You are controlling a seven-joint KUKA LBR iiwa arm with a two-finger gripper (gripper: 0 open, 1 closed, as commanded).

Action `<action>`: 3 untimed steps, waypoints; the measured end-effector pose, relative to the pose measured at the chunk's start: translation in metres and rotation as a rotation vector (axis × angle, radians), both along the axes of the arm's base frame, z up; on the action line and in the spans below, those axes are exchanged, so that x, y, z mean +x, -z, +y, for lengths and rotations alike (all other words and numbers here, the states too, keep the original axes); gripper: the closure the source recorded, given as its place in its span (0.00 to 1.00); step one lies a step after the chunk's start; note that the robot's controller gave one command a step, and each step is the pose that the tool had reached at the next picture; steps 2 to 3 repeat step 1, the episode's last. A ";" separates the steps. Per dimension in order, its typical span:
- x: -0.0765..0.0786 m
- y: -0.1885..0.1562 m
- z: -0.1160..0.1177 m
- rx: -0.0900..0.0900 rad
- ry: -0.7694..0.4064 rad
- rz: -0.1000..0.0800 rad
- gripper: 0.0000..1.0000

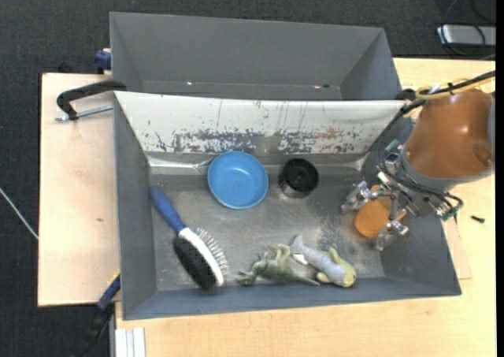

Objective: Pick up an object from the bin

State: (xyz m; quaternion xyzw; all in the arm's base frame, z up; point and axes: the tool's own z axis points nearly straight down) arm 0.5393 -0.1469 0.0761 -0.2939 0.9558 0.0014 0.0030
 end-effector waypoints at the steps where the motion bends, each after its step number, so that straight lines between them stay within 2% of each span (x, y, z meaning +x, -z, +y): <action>1: -0.012 -0.131 -0.006 -0.007 0.001 -0.009 1.00; 3: -0.012 -0.131 -0.006 -0.007 0.001 -0.009 1.00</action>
Offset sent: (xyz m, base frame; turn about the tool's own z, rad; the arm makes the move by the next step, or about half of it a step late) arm -0.0148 -0.0056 0.1255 -0.0020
